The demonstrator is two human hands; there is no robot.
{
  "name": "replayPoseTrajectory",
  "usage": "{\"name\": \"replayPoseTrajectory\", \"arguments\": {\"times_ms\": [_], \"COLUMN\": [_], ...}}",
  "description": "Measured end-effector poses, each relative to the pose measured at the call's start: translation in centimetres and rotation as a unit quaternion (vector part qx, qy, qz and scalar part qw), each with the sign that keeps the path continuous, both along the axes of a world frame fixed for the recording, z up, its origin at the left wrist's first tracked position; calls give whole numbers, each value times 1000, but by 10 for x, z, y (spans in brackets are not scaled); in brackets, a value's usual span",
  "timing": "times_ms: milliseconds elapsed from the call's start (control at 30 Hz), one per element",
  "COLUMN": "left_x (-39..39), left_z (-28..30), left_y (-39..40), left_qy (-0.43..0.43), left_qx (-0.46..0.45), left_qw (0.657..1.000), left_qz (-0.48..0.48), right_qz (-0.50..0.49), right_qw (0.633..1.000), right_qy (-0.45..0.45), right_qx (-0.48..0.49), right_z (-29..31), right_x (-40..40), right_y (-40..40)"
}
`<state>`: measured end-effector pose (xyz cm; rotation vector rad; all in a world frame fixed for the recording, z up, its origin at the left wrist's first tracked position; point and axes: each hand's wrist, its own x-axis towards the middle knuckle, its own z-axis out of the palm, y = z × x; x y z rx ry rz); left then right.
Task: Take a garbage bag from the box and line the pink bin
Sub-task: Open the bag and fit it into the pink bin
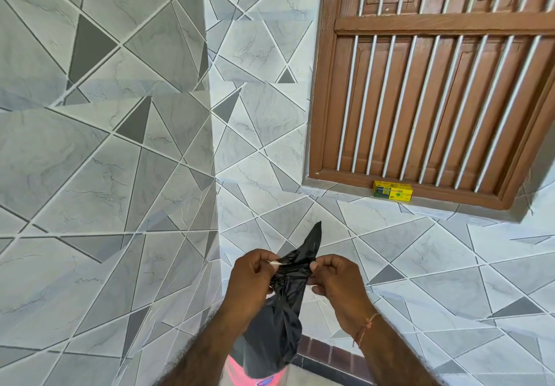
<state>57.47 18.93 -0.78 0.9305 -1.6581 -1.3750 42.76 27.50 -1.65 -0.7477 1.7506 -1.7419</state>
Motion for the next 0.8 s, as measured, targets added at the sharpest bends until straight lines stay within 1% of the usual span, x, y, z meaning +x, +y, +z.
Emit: {"name": "replayPoseTrajectory", "arguments": {"times_ms": [67,100,200,300,367,433,467,500,533,567,633,667,700,733,800], "left_x": [-1,0,5,13,16,17,16,15,13,11,4,1,-2,-4,-6], "left_z": [-4,-6,-10,-9,-7,-4,-3,-1,1,3,6,7,9,10,14], "left_y": [-3,-5,-11,-16,-18,-19,-19,-17,-15,-12,-6,-3,1,3,6], "left_qy": [-18,-24,-44,-23,5,14,13,6,-8,-24,-38,-36,-31,-23,-4], "left_qx": [-20,-25,-38,-55,-54,-62,-72,-88,-108,-128,-148,-148,-145,-141,-143], "left_qw": [999,998,992,980,980,985,986,986,985,983,983,984,986,987,988], "left_qz": [33,49,110,192,190,162,150,142,137,130,106,92,81,73,59], "right_qz": [-2,-3,-13,-38,-72,-97,-102,-115,-144,-174,-188,-166,-121,-58,88], "right_qw": [999,999,999,999,994,986,976,961,942,927,901,883,867,866,889], "right_qy": [45,49,30,33,60,89,120,170,228,289,391,434,473,488,449], "right_qx": [16,16,7,20,52,106,148,188,201,166,-1,-72,-103,-96,-8], "right_z": [-4,-7,-13,-19,-27,-39,-43,-46,-46,-44,-29,-17,-6,3,12], "right_x": [-3,-5,-16,-33,-45,-54,-56,-54,-51,-47,-29,-18,-9,-1,11], "right_y": [1,2,8,14,17,20,23,26,28,28,25,23,20,15,4]}}
